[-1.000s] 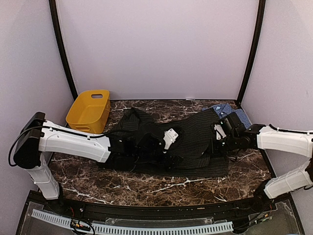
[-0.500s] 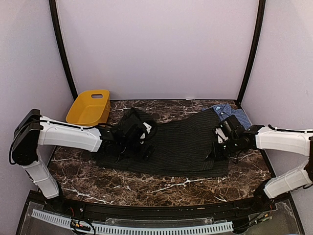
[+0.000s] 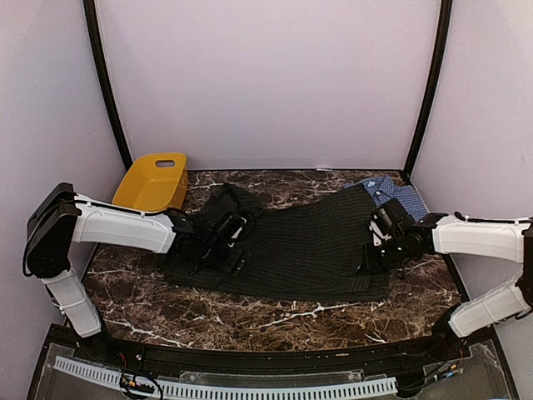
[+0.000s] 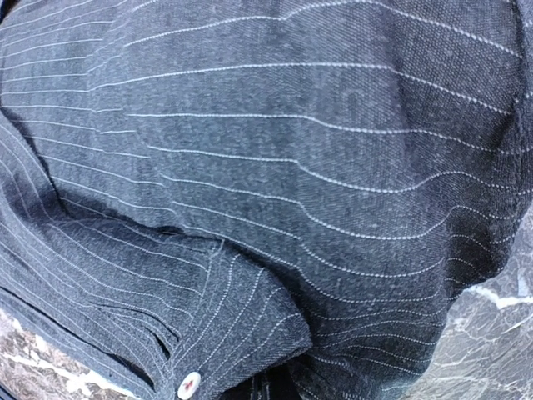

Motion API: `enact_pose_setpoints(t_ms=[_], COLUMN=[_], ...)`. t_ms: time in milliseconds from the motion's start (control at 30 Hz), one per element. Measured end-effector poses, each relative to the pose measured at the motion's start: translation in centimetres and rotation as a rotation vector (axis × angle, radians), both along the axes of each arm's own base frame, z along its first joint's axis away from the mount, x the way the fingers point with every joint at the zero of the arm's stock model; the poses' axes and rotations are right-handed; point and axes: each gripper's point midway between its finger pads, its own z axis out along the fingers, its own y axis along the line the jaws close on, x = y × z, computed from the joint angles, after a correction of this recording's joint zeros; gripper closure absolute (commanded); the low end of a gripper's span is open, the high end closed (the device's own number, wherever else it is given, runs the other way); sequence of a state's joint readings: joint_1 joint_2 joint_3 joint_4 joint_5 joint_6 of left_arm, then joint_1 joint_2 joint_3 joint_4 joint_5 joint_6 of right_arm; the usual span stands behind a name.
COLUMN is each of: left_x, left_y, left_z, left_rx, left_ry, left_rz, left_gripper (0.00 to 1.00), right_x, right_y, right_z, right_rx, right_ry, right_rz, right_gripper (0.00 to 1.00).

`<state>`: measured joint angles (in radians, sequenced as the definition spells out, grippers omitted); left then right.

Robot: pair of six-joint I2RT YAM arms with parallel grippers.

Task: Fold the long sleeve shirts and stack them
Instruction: Place the sleeve at the center of the board, then move the 1/3-folded shirt to the center of the board.

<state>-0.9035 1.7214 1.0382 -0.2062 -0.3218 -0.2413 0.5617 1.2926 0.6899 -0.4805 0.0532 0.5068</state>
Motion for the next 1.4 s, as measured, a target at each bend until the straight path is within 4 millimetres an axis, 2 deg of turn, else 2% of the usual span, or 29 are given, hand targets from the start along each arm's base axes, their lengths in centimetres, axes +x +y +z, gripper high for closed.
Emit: enact_pose_setpoints(t_ms=[133,333,567,667,800,900,967,1067,1133,1300,1400], left_x=[-0.3,-0.7,-0.9,-1.0,-1.2,-1.5,-1.5,-1.4,-1.3,-1.8,-2.3], left_y=[0.7,2.6,2.3,2.2,2.2,2.0,1.7,1.3,1.1,1.1,1.6], left_z=[-0.8,-3.5,-4.2,-4.1,-3.7,-2.5,-1.2,0.1,0.3,-0.7,-1.8], left_rx=[0.016,0.057,0.033,0.025,0.008,-0.028,-0.065,-0.105,-0.119,-0.121,-0.116], left_ry=[0.035,0.105,0.140,0.146,0.149,0.141,0.125,0.107,0.105,0.138,0.168], left_rz=[0.006,0.037,0.034,0.035,0.032,0.024,0.017,0.013,0.014,0.016,0.027], left_gripper=[0.15,0.15,0.15,0.14,0.13,0.13,0.13,0.13,0.13,0.13,0.13], right_x=[0.0,-0.2,-0.4,-0.5,-0.1,0.2,0.1,0.0,0.1,0.3,-0.2], right_y=[-0.5,-1.6,-2.3,-2.2,-0.9,0.4,1.2,2.4,3.3,4.8,4.8], right_z=[-0.4,-0.8,-0.6,0.8,4.3,6.3,6.5,5.9,5.1,1.9,-0.2], right_rx=[-0.027,-0.077,-0.100,-0.086,-0.024,0.026,0.044,0.060,0.072,0.070,0.055], right_ry=[0.008,0.016,0.015,-0.007,-0.094,-0.145,-0.149,-0.132,-0.116,-0.044,0.001], right_rz=[-0.011,-0.049,-0.079,-0.083,-0.069,-0.043,-0.022,0.011,0.032,0.073,0.083], right_gripper=[0.88,0.80,0.70,0.64,0.59,0.59,0.59,0.61,0.62,0.63,0.63])
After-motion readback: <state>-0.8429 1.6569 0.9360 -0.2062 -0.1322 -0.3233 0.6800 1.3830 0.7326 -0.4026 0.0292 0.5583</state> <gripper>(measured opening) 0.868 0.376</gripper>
